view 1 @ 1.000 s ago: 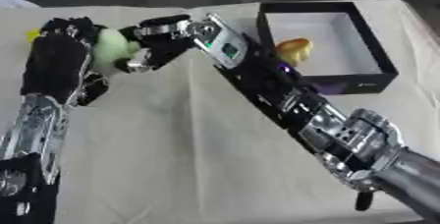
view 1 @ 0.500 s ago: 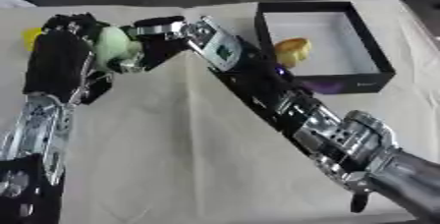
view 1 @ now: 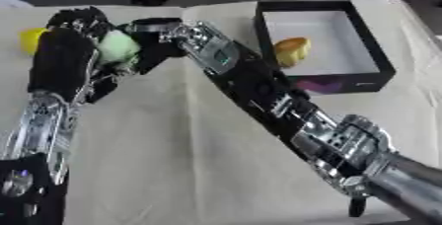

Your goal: Pick up the objects with one hand, pass them to the other hand, and then place them into the box on the other side of the table.

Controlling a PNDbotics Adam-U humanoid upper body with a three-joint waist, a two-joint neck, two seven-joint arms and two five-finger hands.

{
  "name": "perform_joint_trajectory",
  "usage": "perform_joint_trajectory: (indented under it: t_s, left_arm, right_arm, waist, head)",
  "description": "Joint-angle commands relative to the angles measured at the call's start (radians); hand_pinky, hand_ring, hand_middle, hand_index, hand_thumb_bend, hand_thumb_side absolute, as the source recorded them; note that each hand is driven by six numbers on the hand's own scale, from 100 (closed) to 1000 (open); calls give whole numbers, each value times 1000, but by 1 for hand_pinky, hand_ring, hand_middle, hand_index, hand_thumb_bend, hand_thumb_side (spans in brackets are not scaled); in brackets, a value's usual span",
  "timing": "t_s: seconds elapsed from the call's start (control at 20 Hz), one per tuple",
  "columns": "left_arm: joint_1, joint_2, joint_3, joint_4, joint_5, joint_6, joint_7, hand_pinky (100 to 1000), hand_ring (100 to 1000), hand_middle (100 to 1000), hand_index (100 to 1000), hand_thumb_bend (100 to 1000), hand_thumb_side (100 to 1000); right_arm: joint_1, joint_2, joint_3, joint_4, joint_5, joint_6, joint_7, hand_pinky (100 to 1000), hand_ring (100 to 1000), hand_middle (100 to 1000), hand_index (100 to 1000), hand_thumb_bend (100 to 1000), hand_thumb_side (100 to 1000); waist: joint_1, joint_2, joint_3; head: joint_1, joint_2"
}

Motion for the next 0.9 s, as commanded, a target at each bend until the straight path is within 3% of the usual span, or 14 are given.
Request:
perform_joint_trajectory:
  t_s: [0.05,0.35,0.45,0.65,0.85,0.9]
  left_arm:
    - [-6,9,0,-33,-1,6,32,839,829,798,903,746,311]
    - [13,42,11,-35,52,14,92,859,859,821,919,895,314]
    - [16,55,15,-34,69,16,98,856,857,817,916,901,312]
    - [21,98,26,-40,121,26,104,842,842,801,899,881,298]
    - [15,184,18,-7,178,-9,84,826,808,769,866,770,290]
    - [13,207,17,1,196,-22,76,822,801,764,862,738,278]
  right_arm:
    - [-17,-29,-8,-9,-29,31,-5,894,1000,377,855,100,207]
    - [-17,-59,-13,-8,-60,44,-16,888,1000,360,843,100,208]
    - [-16,-71,-15,-10,-67,44,-16,888,1000,360,843,100,208]
    - [-16,-111,-19,-20,-93,40,-16,888,1000,366,846,100,208]
    - [-6,-178,-32,-56,-141,53,1,899,1000,372,852,100,212]
    - [-1,-199,-39,-70,-156,62,6,904,1000,376,856,100,376]
  waist:
    - [7,-23,1]
    - [12,-30,1]
    - [12,-32,0]
    - [12,-38,-4]
    - [13,-44,-13]
    - [13,-44,-14]
  head:
    - [-5,-10]
    - [-13,-4]
    - [-11,-3]
    - [-6,0]
    - [-5,5]
    - [-7,5]
